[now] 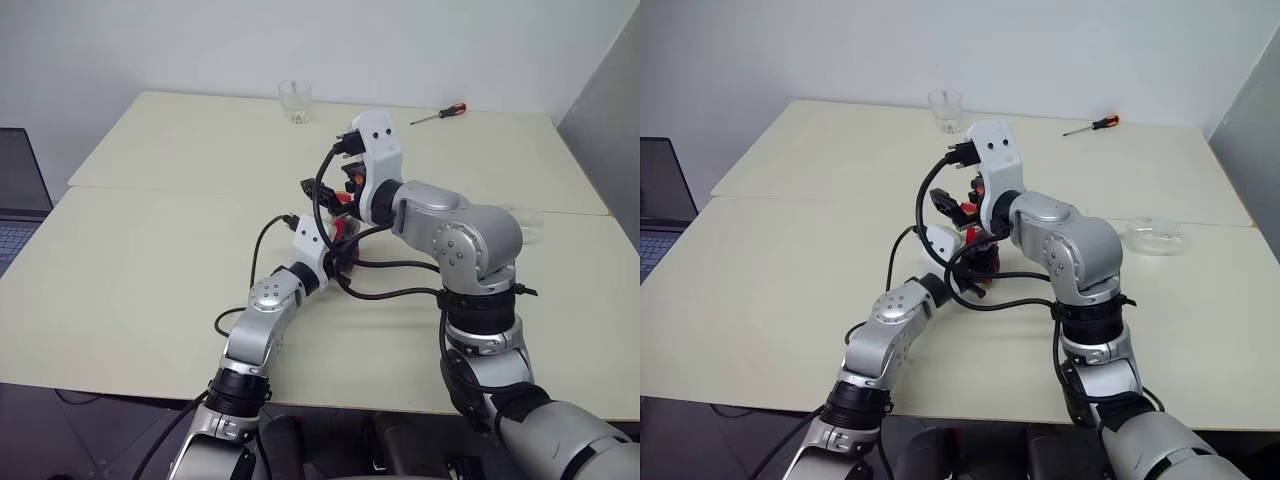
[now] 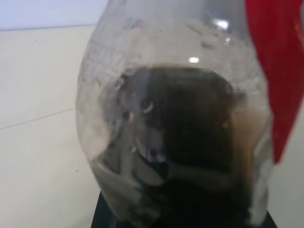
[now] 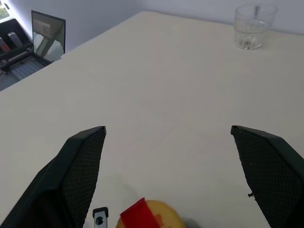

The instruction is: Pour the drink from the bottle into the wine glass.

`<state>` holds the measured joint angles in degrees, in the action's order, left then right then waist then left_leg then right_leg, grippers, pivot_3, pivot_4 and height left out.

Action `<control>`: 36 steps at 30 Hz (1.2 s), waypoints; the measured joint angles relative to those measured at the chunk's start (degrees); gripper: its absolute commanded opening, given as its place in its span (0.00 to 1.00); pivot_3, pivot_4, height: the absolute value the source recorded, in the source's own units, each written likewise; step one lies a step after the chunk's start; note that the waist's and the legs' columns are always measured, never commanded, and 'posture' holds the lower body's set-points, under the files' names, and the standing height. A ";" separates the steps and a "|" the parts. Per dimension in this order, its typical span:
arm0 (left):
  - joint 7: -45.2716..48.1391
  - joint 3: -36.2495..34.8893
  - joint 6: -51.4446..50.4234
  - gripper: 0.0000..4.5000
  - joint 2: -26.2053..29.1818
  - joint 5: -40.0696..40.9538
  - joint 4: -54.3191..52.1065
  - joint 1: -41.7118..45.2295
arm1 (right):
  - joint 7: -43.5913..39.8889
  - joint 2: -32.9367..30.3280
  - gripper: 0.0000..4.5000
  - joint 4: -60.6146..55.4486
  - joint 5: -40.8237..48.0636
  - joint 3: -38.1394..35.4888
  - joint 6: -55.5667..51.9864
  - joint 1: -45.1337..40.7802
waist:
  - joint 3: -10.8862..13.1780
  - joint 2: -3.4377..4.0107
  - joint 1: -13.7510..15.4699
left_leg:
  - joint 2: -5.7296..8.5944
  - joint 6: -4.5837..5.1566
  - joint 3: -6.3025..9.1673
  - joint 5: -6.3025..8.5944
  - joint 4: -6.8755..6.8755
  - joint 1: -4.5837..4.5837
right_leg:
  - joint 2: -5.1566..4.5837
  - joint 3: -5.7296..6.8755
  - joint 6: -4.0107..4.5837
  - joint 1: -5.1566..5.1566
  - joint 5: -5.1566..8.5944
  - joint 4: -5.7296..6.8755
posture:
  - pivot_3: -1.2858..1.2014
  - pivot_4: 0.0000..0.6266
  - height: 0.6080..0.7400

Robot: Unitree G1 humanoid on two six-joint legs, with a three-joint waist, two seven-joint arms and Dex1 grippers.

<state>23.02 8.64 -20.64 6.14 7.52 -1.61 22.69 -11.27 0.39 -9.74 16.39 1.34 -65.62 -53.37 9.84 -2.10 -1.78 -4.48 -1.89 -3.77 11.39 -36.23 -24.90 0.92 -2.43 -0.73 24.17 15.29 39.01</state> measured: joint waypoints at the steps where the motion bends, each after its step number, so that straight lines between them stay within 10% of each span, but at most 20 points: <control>1: -0.01 0.00 0.00 0.19 0.00 0.00 0.00 0.00 | 0.08 -0.03 1.00 0.96 -0.03 -0.06 1.61 0.01 | 0.00 0.00 -0.01 | 0.00 0.00 0.00 0.00 0.01 0.00 | 0.00 0.00 0.00 0.00 0.00 0.00 | 0.52 0.24 1.00; 36: -1.19 0.00 -0.16 0.19 0.26 -0.02 -0.75 -0.72 | 0.28 0.16 1.00 2.17 1.21 2.47 4.76 0.37 | 0.00 0.00 -0.04 | -0.01 0.00 0.01 0.00 0.09 0.00 | 0.01 0.01 0.00 0.02 0.00 -0.01 | 0.52 0.24 1.00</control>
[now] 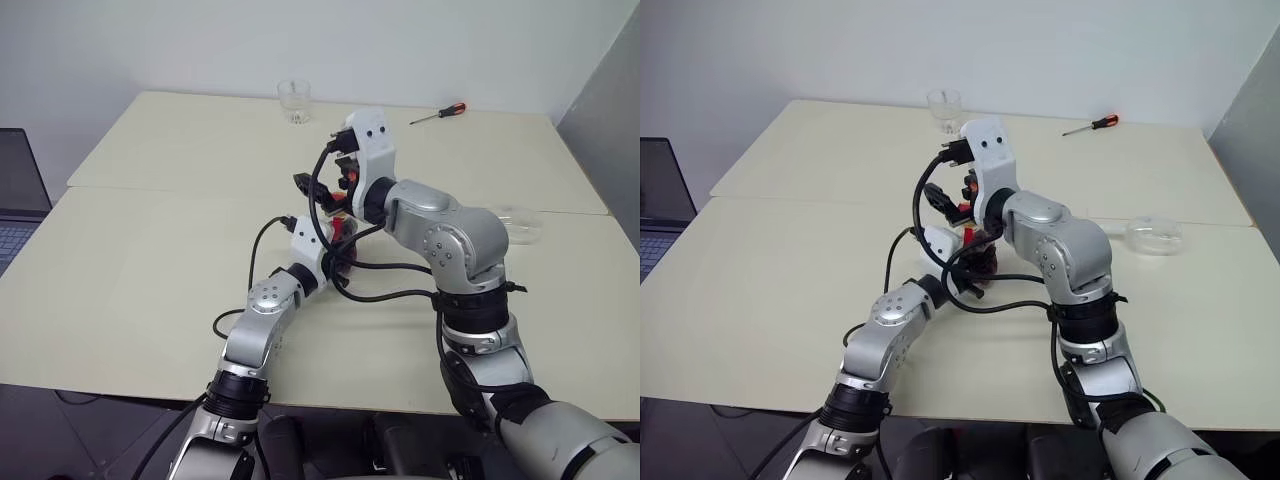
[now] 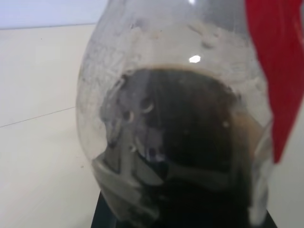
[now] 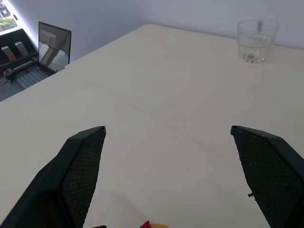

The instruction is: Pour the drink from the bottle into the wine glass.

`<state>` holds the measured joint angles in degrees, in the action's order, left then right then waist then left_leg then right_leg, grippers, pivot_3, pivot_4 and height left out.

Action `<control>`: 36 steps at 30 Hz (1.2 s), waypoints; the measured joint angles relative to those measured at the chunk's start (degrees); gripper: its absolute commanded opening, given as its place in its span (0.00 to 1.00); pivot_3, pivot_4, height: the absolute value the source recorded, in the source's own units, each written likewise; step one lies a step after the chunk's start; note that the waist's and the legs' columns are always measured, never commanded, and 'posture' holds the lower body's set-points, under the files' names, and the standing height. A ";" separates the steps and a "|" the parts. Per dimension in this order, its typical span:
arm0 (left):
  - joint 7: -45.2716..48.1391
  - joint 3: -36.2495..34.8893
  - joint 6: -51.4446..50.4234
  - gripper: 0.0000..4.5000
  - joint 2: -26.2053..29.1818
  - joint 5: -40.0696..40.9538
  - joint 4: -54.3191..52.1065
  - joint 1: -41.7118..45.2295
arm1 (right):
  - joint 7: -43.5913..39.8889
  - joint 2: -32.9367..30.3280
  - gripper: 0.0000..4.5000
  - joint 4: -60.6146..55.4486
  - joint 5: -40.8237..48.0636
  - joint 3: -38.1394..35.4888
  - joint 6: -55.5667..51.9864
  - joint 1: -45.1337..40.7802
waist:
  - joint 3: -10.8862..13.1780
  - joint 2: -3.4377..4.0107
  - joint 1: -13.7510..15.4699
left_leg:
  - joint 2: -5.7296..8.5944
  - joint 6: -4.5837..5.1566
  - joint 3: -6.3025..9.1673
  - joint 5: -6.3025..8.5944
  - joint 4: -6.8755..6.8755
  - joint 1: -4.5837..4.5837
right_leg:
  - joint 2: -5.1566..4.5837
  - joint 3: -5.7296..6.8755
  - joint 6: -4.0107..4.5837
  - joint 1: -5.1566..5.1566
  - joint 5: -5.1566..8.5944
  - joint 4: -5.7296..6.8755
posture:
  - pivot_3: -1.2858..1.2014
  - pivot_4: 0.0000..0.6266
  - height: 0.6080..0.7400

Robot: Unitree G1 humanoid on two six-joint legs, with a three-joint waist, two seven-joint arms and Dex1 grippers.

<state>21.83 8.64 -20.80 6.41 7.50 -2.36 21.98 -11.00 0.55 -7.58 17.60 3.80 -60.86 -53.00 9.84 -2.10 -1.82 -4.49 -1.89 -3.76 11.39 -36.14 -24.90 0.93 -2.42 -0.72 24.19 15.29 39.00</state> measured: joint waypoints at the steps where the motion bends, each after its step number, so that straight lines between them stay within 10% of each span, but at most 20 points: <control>1: -0.01 -0.01 0.00 0.19 0.03 0.00 0.00 0.00 | -0.05 -0.07 1.00 0.00 -0.12 0.45 0.01 0.30 | 0.00 0.00 0.00 | 0.00 0.00 0.00 0.00 0.00 0.00 | 0.00 -0.01 0.00 0.00 0.00 0.00 | 0.52 0.24 1.00; 36: 0.21 1.14 0.19 0.18 -0.57 -0.88 0.73 0.84 | -2.02 -8.28 1.00 -7.31 1.98 0.58 -4.92 4.66 | 0.00 0.00 0.00 | 0.00 0.00 0.01 0.00 0.01 0.00 | 0.01 -0.01 -0.01 0.00 0.00 -0.01 | 0.52 0.24 1.00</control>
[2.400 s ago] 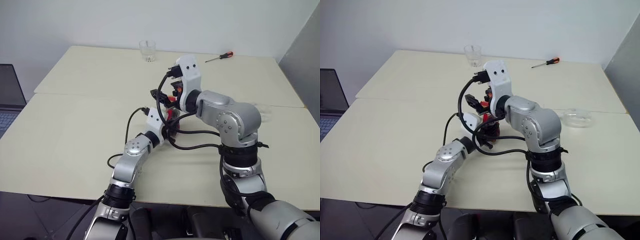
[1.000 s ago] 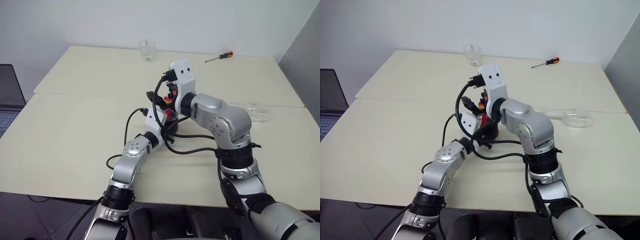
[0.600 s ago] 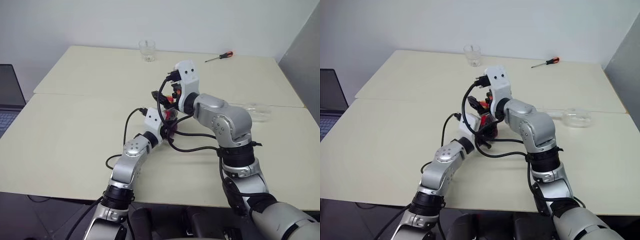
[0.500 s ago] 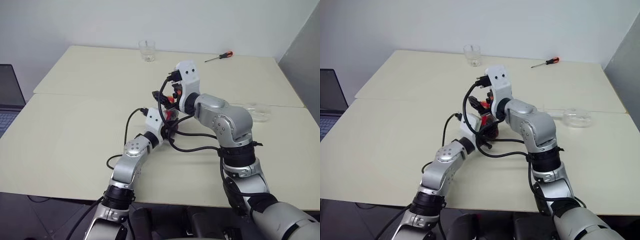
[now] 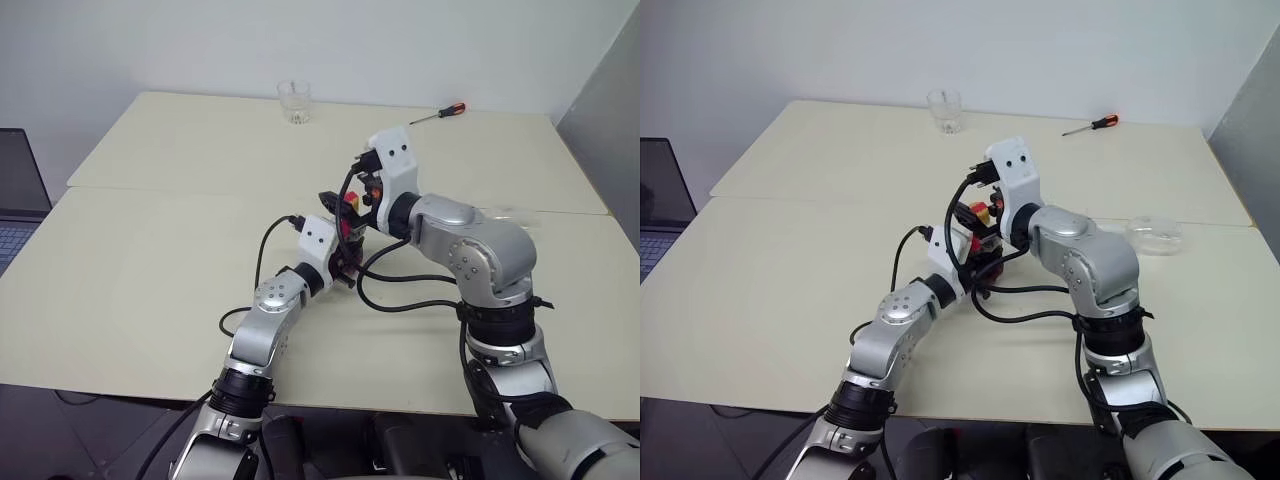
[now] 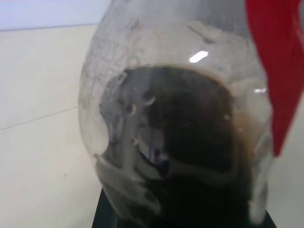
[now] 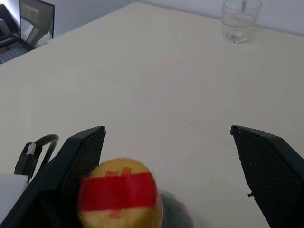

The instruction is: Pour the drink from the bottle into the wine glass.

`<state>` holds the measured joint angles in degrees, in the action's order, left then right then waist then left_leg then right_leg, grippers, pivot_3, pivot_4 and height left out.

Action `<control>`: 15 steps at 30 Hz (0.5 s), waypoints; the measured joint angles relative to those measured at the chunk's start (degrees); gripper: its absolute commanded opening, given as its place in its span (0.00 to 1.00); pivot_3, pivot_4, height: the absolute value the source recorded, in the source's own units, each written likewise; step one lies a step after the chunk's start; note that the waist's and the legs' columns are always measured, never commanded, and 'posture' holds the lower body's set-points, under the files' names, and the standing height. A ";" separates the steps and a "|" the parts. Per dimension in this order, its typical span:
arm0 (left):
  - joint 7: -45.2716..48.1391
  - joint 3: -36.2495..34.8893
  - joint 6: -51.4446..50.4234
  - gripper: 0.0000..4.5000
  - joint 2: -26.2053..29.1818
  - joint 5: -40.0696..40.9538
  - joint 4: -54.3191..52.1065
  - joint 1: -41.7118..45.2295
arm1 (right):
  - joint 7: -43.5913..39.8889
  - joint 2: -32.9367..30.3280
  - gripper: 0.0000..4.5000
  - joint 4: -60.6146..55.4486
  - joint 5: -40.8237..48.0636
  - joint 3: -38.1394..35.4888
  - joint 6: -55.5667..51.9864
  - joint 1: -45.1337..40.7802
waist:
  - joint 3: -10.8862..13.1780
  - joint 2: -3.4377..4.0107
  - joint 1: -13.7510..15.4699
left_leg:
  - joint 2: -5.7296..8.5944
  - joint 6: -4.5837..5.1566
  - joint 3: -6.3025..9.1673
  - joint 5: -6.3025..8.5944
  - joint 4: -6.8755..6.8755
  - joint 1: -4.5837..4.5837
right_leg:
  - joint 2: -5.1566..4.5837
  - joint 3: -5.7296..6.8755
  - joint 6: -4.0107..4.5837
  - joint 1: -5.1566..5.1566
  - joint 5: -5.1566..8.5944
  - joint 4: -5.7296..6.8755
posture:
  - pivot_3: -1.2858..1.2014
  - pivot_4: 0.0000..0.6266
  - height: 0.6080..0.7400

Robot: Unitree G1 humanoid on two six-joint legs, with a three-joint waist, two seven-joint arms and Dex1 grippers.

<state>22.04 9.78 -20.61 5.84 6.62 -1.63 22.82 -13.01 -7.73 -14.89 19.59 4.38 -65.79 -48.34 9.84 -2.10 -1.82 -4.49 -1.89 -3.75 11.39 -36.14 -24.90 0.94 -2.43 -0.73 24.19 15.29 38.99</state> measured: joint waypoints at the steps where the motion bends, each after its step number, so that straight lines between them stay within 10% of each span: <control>1: 0.01 -0.01 0.03 0.18 0.01 0.00 0.00 0.02 | -0.16 -0.31 1.00 -0.56 0.21 -0.10 -0.59 0.01 | 0.00 0.00 0.00 | 0.00 0.00 0.00 0.00 0.00 0.00 | 0.00 0.00 0.00 0.00 0.00 0.00 | 0.52 0.24 1.00; 15: 1.12 0.03 0.07 0.18 0.30 -0.06 2.21 0.42 | -2.92 -6.37 1.00 -6.60 5.05 -2.11 -3.78 4.42 | 0.00 0.00 0.02 | 0.01 0.00 0.01 0.00 -0.01 0.00 | 0.00 0.01 -0.01 -0.01 0.01 0.00 | 0.52 0.24 1.00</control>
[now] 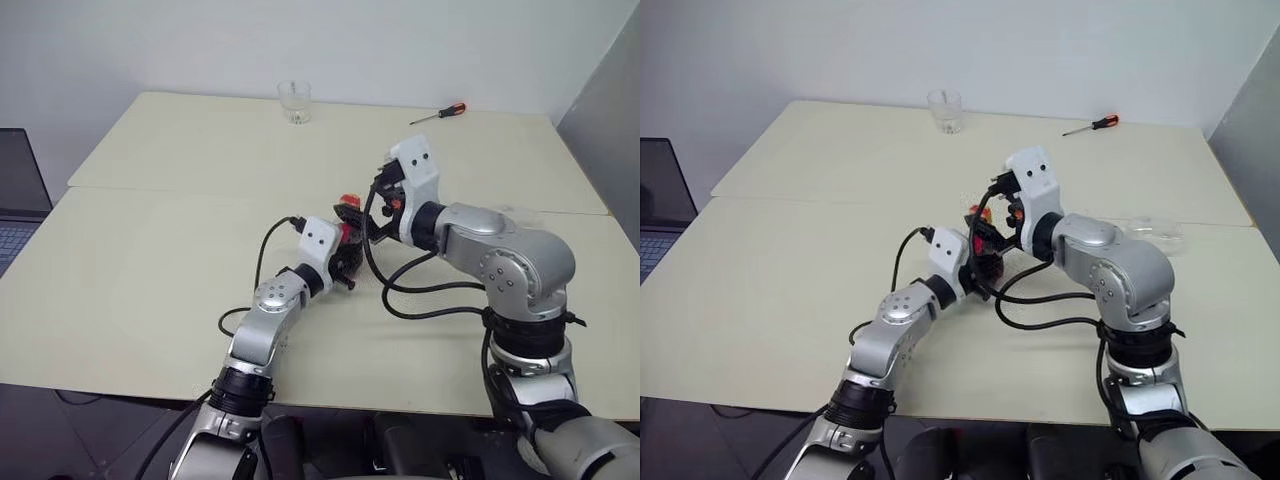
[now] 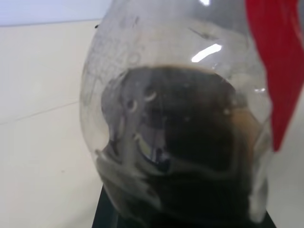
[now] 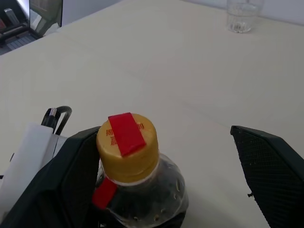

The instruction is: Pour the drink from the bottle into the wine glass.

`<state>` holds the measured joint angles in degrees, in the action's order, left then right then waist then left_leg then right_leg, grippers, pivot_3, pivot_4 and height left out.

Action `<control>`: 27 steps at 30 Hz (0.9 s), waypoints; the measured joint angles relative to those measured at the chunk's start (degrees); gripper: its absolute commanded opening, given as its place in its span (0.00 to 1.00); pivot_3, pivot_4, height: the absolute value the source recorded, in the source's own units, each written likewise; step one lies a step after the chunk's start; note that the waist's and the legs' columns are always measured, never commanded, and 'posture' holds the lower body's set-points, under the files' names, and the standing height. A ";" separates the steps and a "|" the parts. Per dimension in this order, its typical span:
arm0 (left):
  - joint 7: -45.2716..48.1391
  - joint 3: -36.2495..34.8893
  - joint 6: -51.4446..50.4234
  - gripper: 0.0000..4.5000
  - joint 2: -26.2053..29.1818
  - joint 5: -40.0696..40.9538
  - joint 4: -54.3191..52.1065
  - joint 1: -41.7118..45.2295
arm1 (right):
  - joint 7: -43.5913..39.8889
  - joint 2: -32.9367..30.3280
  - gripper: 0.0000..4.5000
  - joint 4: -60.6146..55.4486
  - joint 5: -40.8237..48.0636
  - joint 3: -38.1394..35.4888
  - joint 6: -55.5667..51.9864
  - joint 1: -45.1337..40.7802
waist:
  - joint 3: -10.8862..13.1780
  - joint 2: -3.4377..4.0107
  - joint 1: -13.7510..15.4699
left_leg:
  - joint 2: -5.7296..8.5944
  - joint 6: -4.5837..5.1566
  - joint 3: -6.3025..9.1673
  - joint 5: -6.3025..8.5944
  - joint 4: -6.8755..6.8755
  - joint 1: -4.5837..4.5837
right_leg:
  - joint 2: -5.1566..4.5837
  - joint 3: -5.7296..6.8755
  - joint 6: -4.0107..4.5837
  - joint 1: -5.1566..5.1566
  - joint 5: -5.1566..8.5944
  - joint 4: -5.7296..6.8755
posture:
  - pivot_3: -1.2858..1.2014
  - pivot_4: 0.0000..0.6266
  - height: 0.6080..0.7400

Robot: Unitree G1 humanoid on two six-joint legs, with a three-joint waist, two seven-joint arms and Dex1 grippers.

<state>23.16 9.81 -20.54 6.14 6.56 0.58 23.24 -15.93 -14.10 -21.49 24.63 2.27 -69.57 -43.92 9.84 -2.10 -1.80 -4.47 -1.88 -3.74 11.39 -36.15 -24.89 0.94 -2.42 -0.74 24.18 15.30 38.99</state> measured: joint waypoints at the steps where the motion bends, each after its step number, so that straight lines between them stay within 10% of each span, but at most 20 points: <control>1: 0.01 0.02 -0.04 0.18 -0.05 -0.03 0.29 0.01 | -0.35 -0.87 1.00 -0.31 0.31 0.01 0.35 0.62 | 0.00 0.00 0.00 | 0.00 0.00 0.01 0.00 0.00 0.00 | 0.00 0.00 0.00 0.00 0.00 0.00 | 0.52 0.24 1.00; 20: 0.00 -1.31 1.21 0.18 0.26 -0.08 0.59 0.45 | -9.99 -13.06 1.00 -3.61 3.82 -1.04 4.14 9.76 | -0.01 -0.02 -0.02 | 0.02 0.01 0.07 0.00 0.01 0.01 | 0.03 -0.02 -0.26 -0.03 0.15 -0.02 | 0.52 0.24 1.00; 27: -0.15 -1.33 2.66 0.18 0.31 -0.33 0.35 0.45 | -7.02 -6.01 1.00 -3.75 8.15 -4.56 1.90 1.60 | -0.01 -0.02 -0.07 | 0.00 0.02 0.13 -0.01 -0.04 0.04 | 0.05 0.00 -0.26 -0.05 0.15 0.04 | 0.52 0.24 1.00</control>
<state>23.01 8.48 -17.89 6.45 6.23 0.94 23.69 -22.96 -20.11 -25.24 32.78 -2.29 -67.67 -42.32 9.83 -2.12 -1.87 -4.47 -1.86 -3.60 11.37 -36.19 -24.85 0.98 -2.42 -1.00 24.13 15.45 39.03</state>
